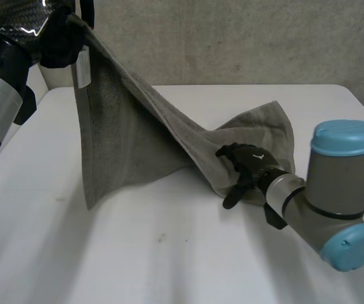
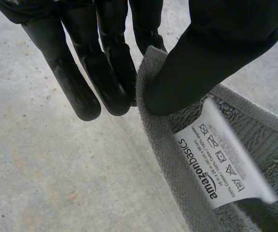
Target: Fold the towel.
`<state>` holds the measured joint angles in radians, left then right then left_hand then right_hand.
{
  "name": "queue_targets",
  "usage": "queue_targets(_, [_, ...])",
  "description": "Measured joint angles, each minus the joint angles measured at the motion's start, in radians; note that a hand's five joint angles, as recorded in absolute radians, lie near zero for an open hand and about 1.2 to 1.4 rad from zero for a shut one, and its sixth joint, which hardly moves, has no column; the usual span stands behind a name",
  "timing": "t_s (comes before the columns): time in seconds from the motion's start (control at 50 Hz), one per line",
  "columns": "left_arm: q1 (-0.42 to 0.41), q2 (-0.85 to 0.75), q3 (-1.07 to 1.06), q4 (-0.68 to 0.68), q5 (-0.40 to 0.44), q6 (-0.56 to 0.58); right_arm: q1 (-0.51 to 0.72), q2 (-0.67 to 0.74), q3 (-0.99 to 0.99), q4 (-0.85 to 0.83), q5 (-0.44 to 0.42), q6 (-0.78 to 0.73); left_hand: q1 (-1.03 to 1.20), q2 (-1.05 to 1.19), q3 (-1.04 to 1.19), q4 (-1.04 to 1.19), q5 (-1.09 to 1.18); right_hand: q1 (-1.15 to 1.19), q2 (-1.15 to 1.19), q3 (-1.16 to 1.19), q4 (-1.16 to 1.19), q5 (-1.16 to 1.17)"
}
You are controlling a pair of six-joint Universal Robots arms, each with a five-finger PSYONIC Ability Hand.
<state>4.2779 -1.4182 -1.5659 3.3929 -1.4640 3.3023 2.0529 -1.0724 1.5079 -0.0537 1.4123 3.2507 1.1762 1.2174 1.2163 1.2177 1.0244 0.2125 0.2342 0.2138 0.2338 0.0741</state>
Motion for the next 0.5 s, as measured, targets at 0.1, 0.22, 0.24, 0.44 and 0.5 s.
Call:
queue_targets(0.1, [0.0,0.009,0.002,-0.001,-0.001,-0.005,0.066,0.048,-0.035,-0.038,0.033,0.087,0.0,0.0,0.0,0.0,0.0,0.0,0.0,0.0,0.0,0.0])
queue_targets(0.22, [0.001,0.01,0.002,0.0,-0.004,-0.005,0.118,0.106,-0.067,-0.134,0.127,0.117,0.0,0.0,0.0,0.0,0.001,0.0,0.0,0.0,0.0,0.0])
queue_targets(0.24, [0.001,0.01,0.001,0.0,-0.005,-0.005,0.122,0.118,-0.073,-0.152,0.144,0.117,0.0,0.0,0.0,0.0,0.001,0.0,0.0,0.0,0.0,0.0])
queue_targets(0.44, [0.015,0.009,-0.008,0.004,-0.012,-0.008,0.144,0.232,-0.147,-0.318,0.278,0.049,0.0,0.0,0.0,0.0,0.001,0.755,0.904,0.913,0.896,0.848])
queue_targets(0.5, [0.039,0.008,-0.017,0.006,-0.011,-0.009,0.132,0.199,-0.133,-0.351,0.286,0.0,0.0,0.0,0.0,0.0,0.001,0.763,0.941,0.965,0.951,0.895])
